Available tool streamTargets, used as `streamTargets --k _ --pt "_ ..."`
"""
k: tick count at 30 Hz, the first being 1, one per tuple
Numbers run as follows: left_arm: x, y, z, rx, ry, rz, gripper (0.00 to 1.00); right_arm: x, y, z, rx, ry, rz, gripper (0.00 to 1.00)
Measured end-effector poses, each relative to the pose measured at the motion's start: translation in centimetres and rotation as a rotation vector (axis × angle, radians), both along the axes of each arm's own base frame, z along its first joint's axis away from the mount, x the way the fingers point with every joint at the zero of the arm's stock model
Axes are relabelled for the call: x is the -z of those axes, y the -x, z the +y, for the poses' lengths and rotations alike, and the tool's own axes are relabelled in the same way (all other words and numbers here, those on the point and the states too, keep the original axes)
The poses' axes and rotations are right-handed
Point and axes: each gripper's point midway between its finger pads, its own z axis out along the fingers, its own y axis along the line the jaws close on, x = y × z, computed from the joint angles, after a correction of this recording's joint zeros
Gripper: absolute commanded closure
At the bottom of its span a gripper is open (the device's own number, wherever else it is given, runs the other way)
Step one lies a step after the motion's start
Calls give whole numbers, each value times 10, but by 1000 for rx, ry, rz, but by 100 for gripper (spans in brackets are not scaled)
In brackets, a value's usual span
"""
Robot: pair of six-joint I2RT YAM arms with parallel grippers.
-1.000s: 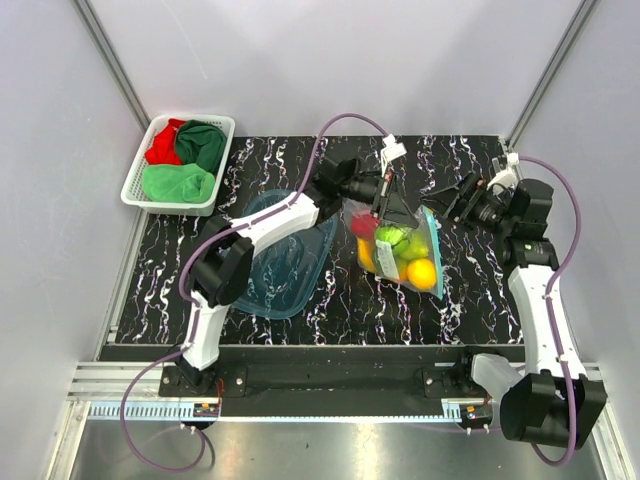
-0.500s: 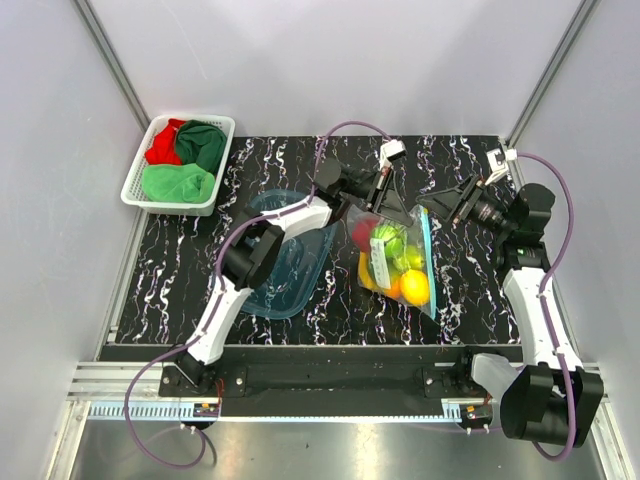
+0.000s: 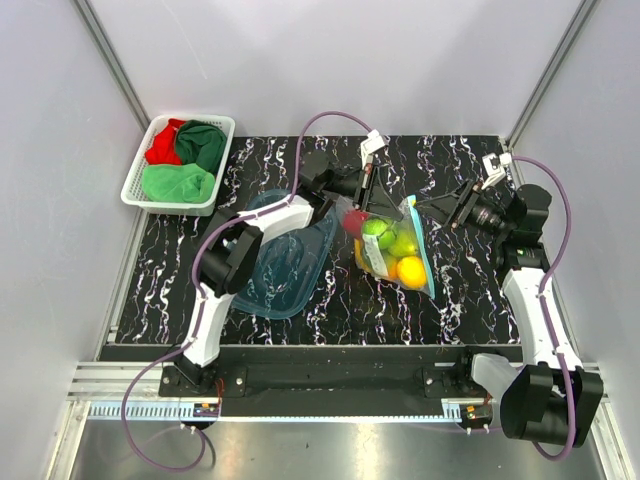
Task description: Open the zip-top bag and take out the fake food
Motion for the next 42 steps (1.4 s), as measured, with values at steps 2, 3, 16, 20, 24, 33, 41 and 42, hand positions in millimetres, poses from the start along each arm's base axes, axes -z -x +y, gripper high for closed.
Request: streamTargets --k 2,3,16,20,24,33,41,42 --pt "1 -1 0 -5 2 1 100 2 0 0 -2 3 5 45" --pt "2 -1 0 -6 -1 5 100 2 1 0 -4 3 4 46" --pt "3 -3 -2 -24 -1 19 100 8 -1 21 -75 -10 21 56" --pt "3 -3 -2 -24 -2 20 100 9 -2 24 -71 -6 20 55" --pt "3 -4 -2 -27 -2 20 100 12 -5 21 -40 6 28 59" --pt "22 -6 -3 -77 -46 43 57 13 -2 15 20 45 38 91" --pt "4 -15 -7 -236 -103 -86 30 12 0 14 25 51 78 100" --pt "2 -15 -8 -245 -105 -100 31 13 0 14 25 51 83 100"
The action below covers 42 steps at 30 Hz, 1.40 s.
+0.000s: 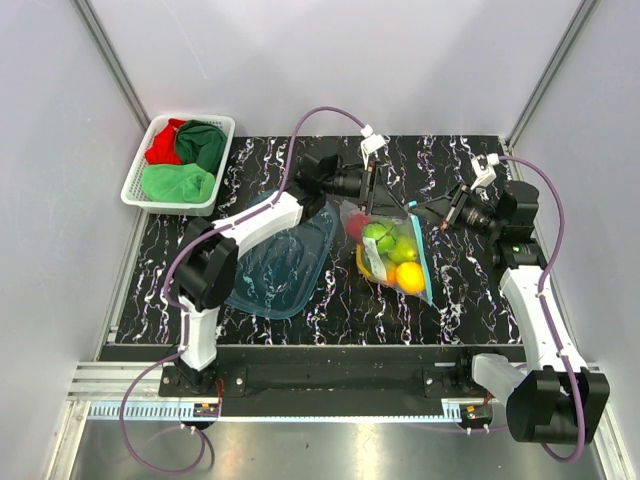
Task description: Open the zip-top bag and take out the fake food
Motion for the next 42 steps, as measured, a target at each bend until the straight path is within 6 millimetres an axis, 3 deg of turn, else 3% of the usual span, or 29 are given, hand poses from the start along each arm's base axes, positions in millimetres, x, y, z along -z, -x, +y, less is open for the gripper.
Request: streamTargets --k 2,3,6,7,8,10,13,19,24,28,29,30,42 --pt "-1 0 -4 -15 -10 -30 38 1 1 0 0 0 8 100" --pt "0 2 -7 -17 -17 -38 50 2 1 0 -2 -1 12 100" --pt "4 9 -13 -9 -45 -39 68 2 3 1 -11 -3 18 99" --pt "4 11 -14 -6 -50 -41 82 2 4 2 -14 -4 17 97" --pt "4 13 -16 0 -52 -43 90 2 4 1 -13 -3 17 87" --pt "6 16 -17 12 -60 -51 100 2 4 -1 1 1 21 79" --pt "9 15 -15 8 -71 -52 100 1 7 0 -3 5 25 64" --pt "11 14 -15 4 -79 -51 100 -2 8 0 -3 10 17 64" --pt "12 14 -15 4 -81 -50 100 -1 8 0 -4 18 15 70" --pt "11 14 -15 4 -81 -46 100 1 8 0 -6 26 13 87" --pt "11 15 -15 4 -80 -46 100 2 8 -1 -6 28 13 97" --pt "11 15 -15 4 -80 -44 100 2 7 -1 -5 29 15 100" --pt "6 12 -13 -24 -42 79 100 0 8 -5 41 58 -9 100"
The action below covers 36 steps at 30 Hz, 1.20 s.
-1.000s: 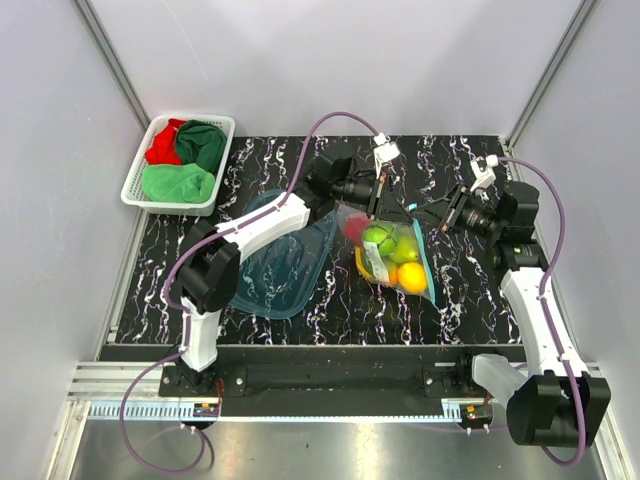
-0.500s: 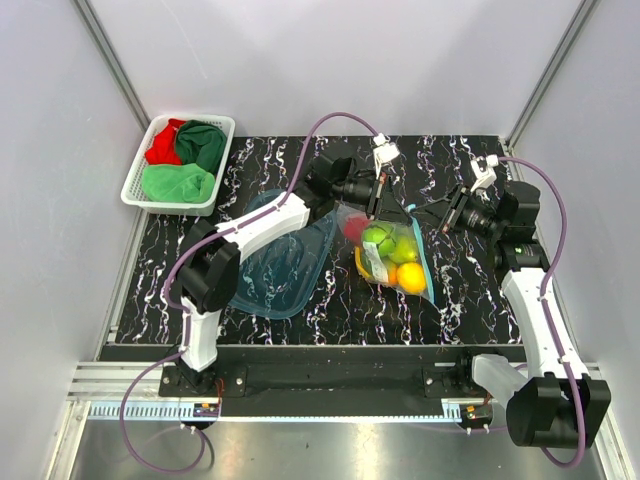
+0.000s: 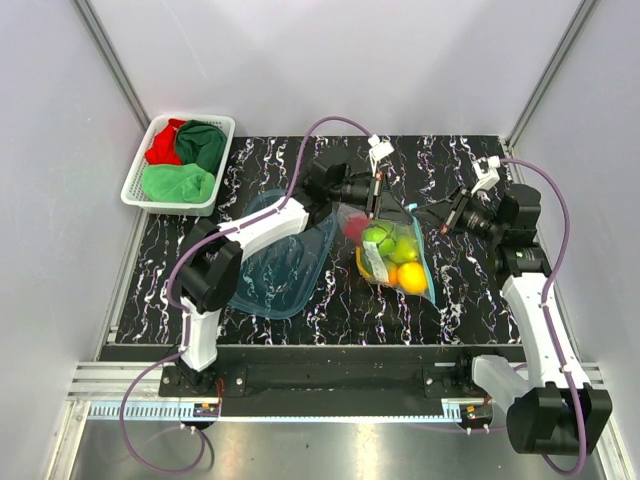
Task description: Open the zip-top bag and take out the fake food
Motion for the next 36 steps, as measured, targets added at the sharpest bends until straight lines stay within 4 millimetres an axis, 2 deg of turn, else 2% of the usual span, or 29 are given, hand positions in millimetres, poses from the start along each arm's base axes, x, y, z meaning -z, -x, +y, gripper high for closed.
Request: streamTargets --k 9,18,25,30,36 --pt "-21 -7 6 -19 76 72 100 -6 7 -3 20 37 -49 100" --pt "-30 -42 28 -103 96 89 100 10 15 -5 42 41 11 100" --pt "-48 -75 47 -162 123 83 100 19 26 -9 103 18 79 100" --pt "-39 -109 63 -217 119 102 100 39 43 -14 154 23 166 100" --pt "-29 -128 76 -248 105 137 100 60 63 -18 194 19 250 100"
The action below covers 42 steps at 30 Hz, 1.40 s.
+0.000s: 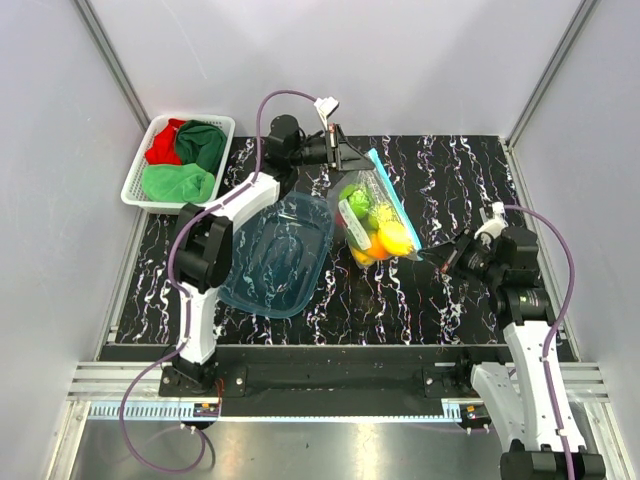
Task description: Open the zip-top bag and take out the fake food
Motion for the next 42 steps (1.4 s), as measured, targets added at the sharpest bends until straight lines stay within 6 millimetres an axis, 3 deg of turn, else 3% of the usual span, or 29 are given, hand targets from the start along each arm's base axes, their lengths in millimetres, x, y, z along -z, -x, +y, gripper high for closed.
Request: streamTargets --k 3,4,5,8,11,16,18,21,27,32,42 --pt "0 5 -2 32 3 7 100 5 5 -1 13 -3 16 92" --pt "-1 7 -3 41 8 9 100 6 6 -1 13 -3 23 85" --pt "-3 9 -4 48 14 7 100 7 6 -1 12 -3 31 70" --pt "-8 14 -8 63 38 -15 100 14 8 -2 9 8 80 51" --pt "-2 22 -13 74 58 -28 100 17 4 -5 8 38 139 48" --pt "20 37 -19 100 52 28 100 -7 -23 -14 21 101 130 47" --pt "22 42 -22 111 55 31 100 -24 -36 -16 27 121 83 47" --pt "19 47 -26 122 64 15 100 -34 -49 -17 20 137 42 51" --pt "18 51 -29 134 67 10 100 -11 -74 -19 0 159 66 53" --pt "16 54 -30 139 68 6 100 7 -73 -15 -34 156 62 52" --pt "0 65 -32 158 81 -22 100 17 -76 -9 -72 133 22 50"
